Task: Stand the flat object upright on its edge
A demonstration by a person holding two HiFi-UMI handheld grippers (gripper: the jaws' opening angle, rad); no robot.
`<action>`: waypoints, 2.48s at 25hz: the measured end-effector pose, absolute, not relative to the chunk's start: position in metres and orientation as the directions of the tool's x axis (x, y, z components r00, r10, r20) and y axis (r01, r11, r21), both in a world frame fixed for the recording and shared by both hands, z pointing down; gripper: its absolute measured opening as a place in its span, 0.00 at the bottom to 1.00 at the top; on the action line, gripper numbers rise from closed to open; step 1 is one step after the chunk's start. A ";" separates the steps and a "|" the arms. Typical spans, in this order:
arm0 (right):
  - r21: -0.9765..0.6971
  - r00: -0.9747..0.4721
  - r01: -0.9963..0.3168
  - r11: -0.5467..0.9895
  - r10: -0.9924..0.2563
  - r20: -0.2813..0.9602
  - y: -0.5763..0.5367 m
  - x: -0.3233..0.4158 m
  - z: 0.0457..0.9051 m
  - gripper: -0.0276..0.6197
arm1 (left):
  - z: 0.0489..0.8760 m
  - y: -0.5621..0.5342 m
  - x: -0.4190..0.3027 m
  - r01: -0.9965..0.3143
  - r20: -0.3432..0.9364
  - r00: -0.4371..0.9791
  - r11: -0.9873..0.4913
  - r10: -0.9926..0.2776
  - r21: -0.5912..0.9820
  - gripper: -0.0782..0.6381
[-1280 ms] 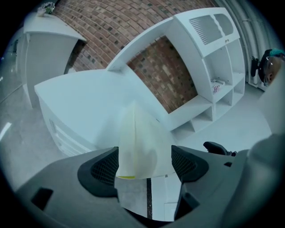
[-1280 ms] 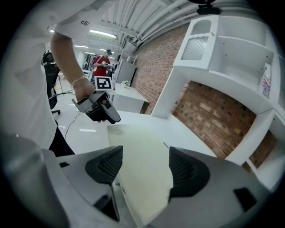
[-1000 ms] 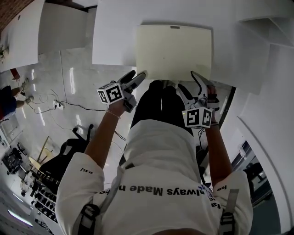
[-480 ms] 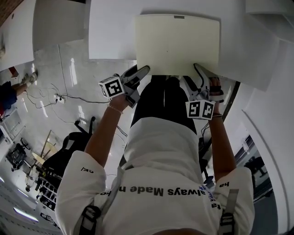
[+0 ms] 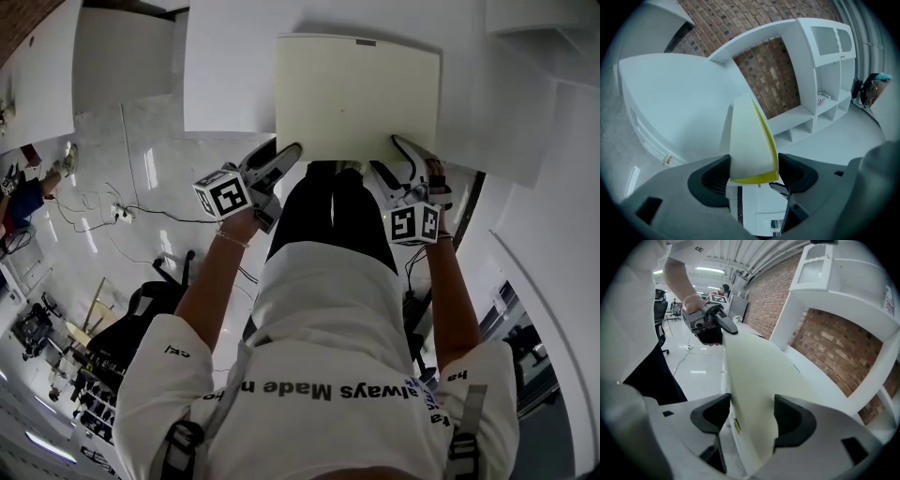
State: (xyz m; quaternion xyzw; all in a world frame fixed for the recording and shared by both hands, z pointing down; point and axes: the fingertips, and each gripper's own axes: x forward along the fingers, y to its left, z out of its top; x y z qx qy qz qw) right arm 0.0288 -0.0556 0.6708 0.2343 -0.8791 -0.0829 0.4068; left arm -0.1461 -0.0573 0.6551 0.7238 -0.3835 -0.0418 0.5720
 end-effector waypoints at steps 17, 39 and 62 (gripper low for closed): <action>0.213 -0.624 -0.504 0.837 -0.523 0.581 -0.085 0.060 0.632 0.47 | 0.539 -0.098 -0.095 -0.642 0.344 0.636 -0.226 -0.690 0.733 0.54; 0.055 -0.655 -0.644 0.763 -0.588 0.474 -0.171 0.139 0.621 0.45 | 0.467 -0.190 0.029 -0.662 0.241 0.684 -0.446 -0.689 0.603 0.54; -0.094 -0.564 -0.813 0.575 -0.736 0.375 -0.245 0.208 0.625 0.41 | 0.428 -0.269 0.168 -0.515 0.126 0.832 -0.665 -0.541 0.541 0.54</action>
